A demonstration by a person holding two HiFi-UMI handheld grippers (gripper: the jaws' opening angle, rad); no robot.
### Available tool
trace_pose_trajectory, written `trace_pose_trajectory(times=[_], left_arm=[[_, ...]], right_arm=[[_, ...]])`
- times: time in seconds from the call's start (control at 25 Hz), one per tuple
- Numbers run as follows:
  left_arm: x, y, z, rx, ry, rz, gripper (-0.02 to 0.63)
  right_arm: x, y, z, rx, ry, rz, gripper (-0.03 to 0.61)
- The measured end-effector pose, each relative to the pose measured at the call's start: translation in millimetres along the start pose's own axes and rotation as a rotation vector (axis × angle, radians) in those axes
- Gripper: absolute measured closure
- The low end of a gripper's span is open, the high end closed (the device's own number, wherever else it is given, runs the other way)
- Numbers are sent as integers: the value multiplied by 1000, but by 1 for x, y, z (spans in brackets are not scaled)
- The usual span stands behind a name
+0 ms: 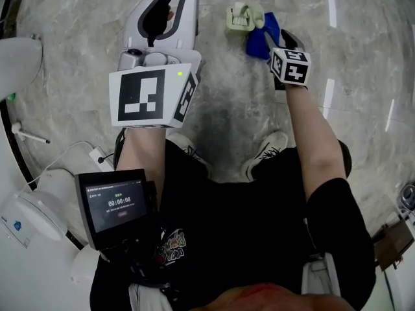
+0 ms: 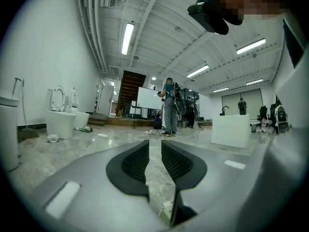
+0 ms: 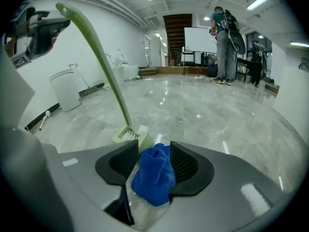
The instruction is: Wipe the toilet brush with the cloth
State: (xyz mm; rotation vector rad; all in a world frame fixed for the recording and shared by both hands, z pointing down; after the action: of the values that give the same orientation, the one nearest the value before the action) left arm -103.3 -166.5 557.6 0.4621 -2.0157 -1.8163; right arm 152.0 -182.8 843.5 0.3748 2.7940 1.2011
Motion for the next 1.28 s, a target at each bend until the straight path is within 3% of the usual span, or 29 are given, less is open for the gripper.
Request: trace_pose_trajectory(times=[0.24, 0.48, 0.64, 0.96, 1.12, 1.28], left_arm=[[-1, 1, 4, 15, 8, -30, 531], [6, 5, 3, 35, 3, 14, 531], [5, 4, 4, 41, 4, -7, 531], [3, 9, 4, 74, 18, -38, 531], [0, 13, 4, 85, 23, -51, 531], [0, 10, 3, 71, 22, -49, 531]], right_arm=[[8, 14, -16, 32, -26, 58, 365], [7, 44, -42, 142, -47, 79, 330], [12, 64, -51, 198, -55, 123, 316], [9, 81, -69, 224, -41, 98, 318], [10, 87, -69, 233, -12, 149, 439], [12, 86, -64, 219, -4, 158, 466]])
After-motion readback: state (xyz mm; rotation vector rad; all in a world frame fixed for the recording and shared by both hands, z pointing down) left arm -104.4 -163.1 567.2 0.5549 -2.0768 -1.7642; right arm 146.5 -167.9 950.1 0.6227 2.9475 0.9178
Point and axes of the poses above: the fingertips, and each gripper's own axes: z backward along the fingers, x to its left, y out of its underside, the point moved 5 cm from there along z, backward along the fingers, and after that the axes turned 8 degrees about y, right-handed, at the moved point
